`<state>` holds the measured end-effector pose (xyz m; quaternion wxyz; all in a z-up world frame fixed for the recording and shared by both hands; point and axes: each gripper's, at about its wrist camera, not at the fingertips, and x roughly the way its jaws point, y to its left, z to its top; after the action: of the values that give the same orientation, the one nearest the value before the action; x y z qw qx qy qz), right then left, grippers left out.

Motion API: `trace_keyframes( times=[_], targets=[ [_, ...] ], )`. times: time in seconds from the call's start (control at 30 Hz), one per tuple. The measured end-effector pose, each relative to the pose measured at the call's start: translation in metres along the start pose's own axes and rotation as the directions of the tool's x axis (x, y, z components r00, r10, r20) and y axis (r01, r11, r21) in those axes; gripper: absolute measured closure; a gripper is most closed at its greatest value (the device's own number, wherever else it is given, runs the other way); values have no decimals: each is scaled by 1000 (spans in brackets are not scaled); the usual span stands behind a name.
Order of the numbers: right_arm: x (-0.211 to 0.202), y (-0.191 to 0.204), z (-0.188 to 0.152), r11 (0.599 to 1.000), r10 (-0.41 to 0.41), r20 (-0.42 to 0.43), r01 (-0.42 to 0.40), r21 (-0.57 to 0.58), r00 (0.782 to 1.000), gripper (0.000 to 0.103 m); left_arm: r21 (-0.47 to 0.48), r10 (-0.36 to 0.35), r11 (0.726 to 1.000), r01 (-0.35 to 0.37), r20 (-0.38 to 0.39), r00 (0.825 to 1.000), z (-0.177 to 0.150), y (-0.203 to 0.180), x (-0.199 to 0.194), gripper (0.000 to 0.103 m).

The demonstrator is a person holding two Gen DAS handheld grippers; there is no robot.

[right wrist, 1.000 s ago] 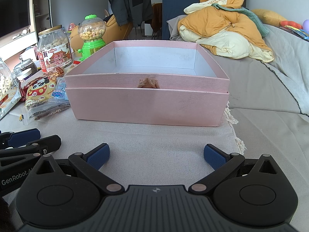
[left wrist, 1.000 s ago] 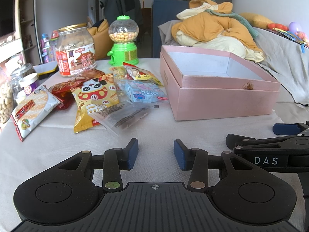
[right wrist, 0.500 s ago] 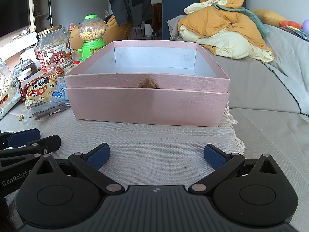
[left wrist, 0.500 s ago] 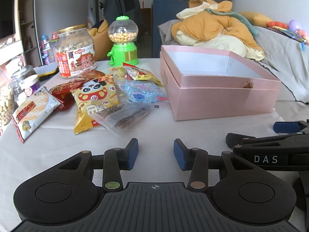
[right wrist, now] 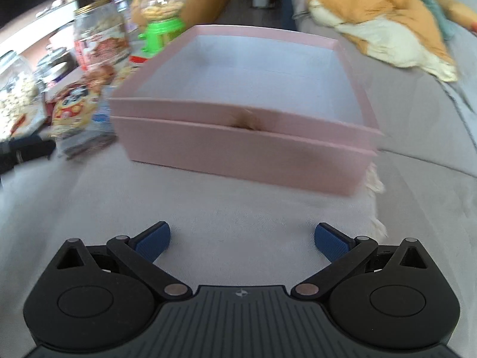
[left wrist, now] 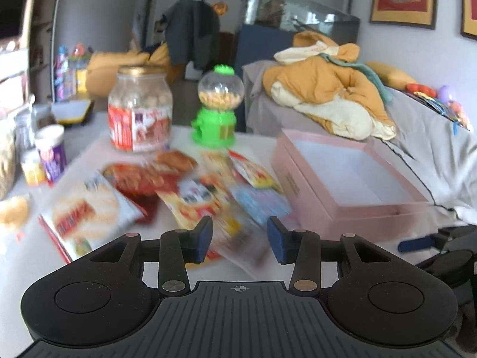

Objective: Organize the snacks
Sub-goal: 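Grasp the pink candy pack with the right tool while the left tool grasps the clear jerky bag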

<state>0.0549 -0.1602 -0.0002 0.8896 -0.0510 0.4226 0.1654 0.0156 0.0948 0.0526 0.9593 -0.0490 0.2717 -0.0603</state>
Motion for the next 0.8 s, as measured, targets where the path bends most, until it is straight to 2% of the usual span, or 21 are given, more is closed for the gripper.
trace_keyframes(
  times=[0.1,0.17,0.3,0.4,0.5,0.6,0.67,0.7,0.73,0.8],
  targets=[
    [4,18,16,999,32,70,-30,-24,997,0,115,-26,993,33,-65,998,0,-1,14,57],
    [11,27,31,997,71,73,-70,-26,995,0,176,-49,982,67,-105,993,-5,-5,22,57],
    [23,41,57,996,74,100,-69,-51,992,0,283,-53,955,94,-149,987,-9,-16,39,56],
    [30,36,73,993,122,108,-121,-12,987,0,321,-47,942,98,-161,986,-9,-21,57,56],
    [41,39,87,985,170,94,-171,2,981,0,348,-74,929,127,-160,984,-10,-27,67,54],
    [57,52,95,981,196,56,-196,-17,979,0,343,-105,925,162,-178,978,-9,-25,67,59],
    [71,60,101,979,201,22,-201,-18,979,1,331,-121,926,179,-187,975,-9,-19,62,67],
    [77,63,103,979,204,4,-204,-14,979,3,327,-116,928,175,-194,974,-10,-15,56,71],
    [83,66,105,979,206,-14,-206,-8,979,7,324,-110,930,173,-202,973,-10,-12,52,71],
    [85,73,108,983,182,1,-182,-32,983,18,317,-103,932,174,-229,968,-10,-9,46,71]
  ],
)
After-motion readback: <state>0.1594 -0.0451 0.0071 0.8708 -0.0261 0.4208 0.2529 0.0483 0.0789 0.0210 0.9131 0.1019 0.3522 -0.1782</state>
